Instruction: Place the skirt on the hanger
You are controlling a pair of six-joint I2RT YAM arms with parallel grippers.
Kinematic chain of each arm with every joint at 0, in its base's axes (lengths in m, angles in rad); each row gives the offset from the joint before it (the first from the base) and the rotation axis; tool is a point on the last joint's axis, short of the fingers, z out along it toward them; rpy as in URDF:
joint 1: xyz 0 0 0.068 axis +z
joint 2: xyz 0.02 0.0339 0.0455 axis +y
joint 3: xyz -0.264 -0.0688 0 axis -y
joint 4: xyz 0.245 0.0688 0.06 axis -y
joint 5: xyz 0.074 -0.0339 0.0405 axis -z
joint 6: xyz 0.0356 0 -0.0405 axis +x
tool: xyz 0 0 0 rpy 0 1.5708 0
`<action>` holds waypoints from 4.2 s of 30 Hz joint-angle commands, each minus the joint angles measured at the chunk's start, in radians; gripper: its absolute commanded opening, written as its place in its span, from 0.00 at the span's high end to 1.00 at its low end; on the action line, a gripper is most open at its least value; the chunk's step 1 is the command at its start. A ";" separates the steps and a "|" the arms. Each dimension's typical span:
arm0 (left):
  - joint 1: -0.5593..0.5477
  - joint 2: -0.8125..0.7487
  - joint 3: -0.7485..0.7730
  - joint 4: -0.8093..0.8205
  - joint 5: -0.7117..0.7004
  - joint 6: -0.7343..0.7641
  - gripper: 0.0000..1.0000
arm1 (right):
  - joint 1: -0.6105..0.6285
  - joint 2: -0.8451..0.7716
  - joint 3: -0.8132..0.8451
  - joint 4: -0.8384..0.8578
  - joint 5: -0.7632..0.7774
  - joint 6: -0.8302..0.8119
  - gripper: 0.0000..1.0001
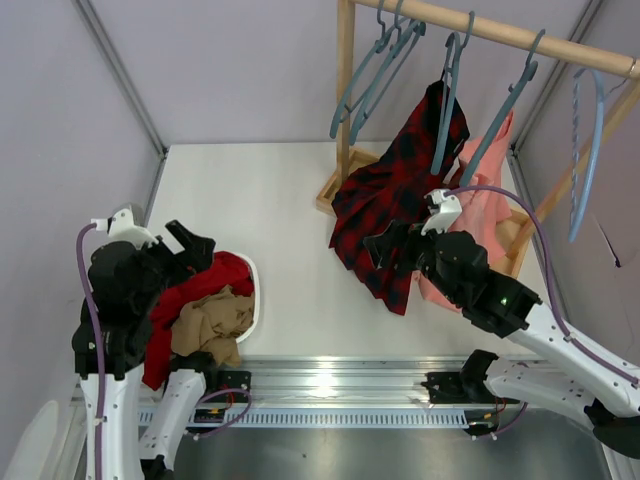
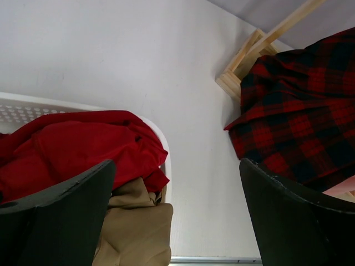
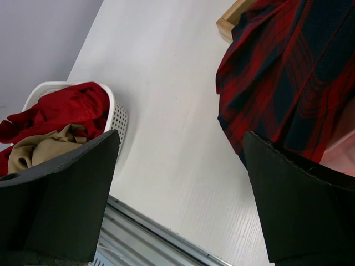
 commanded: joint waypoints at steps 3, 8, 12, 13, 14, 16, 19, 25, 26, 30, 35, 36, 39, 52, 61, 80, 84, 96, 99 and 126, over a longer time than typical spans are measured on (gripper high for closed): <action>0.007 0.016 -0.026 0.002 -0.028 0.018 0.01 | -0.002 0.008 0.035 0.039 -0.007 -0.009 0.01; 0.007 0.071 -0.091 0.008 -0.117 -0.040 0.01 | -0.002 0.005 0.024 0.020 0.000 0.008 0.01; 0.007 0.168 -0.162 0.015 -0.197 -0.145 0.01 | -0.003 -0.004 0.014 0.022 0.006 0.008 0.01; 0.007 0.185 -0.170 0.026 -0.199 -0.169 0.01 | -0.003 -0.005 0.015 0.019 0.002 0.008 0.01; 0.007 0.207 -0.196 0.057 -0.209 -0.180 0.00 | -0.003 -0.008 0.015 0.011 -0.004 0.008 0.01; 0.007 0.221 -0.217 0.092 -0.226 -0.195 0.01 | -0.003 -0.013 0.009 0.002 -0.006 0.014 0.01; 0.007 0.243 -0.259 0.163 -0.260 -0.215 0.00 | -0.003 -0.031 -0.017 -0.010 0.009 0.033 0.01; 0.040 0.327 -0.294 0.190 -0.341 -0.265 0.01 | -0.005 -0.054 -0.045 -0.003 0.023 0.050 0.01; 0.040 0.335 -0.294 0.200 -0.344 -0.257 0.01 | -0.005 -0.054 -0.045 -0.003 0.026 0.050 0.01; 0.045 0.341 -0.325 0.235 -0.366 -0.258 0.08 | -0.005 -0.053 -0.046 -0.003 0.043 0.042 0.01; 0.062 0.332 -0.348 0.223 -0.393 -0.263 0.10 | -0.006 -0.050 -0.046 -0.003 0.054 0.039 0.01; 0.066 0.327 -0.354 0.226 -0.395 -0.263 0.13 | -0.006 -0.051 -0.048 -0.001 0.054 0.039 0.01; 0.089 0.309 -0.384 0.250 -0.374 -0.258 0.30 | -0.006 -0.051 -0.051 0.003 0.055 0.039 0.01; 0.137 0.266 -0.328 0.204 -0.340 -0.214 1.00 | -0.008 -0.024 -0.055 0.006 0.077 0.077 0.01; 0.136 0.206 0.014 0.160 -0.352 -0.058 1.00 | -0.008 -0.024 -0.045 0.013 0.075 0.071 0.01; 0.064 0.620 1.140 0.181 0.113 0.018 1.00 | -0.008 -0.058 -0.042 0.033 0.049 0.076 0.01; -0.013 0.656 1.168 0.220 0.185 -0.024 1.00 | -0.005 -0.062 -0.042 0.066 -0.007 0.056 0.01; -0.230 0.555 0.848 0.004 0.184 0.197 1.00 | 0.029 -0.027 -0.059 0.218 -0.178 -0.050 0.01; -0.230 0.492 0.710 -0.059 0.121 0.235 1.00 | 0.054 0.018 -0.049 0.250 -0.163 -0.069 0.01; -0.230 0.206 0.208 -0.205 -0.091 0.257 1.00 | -0.032 0.617 -0.149 0.753 -0.256 0.715 0.08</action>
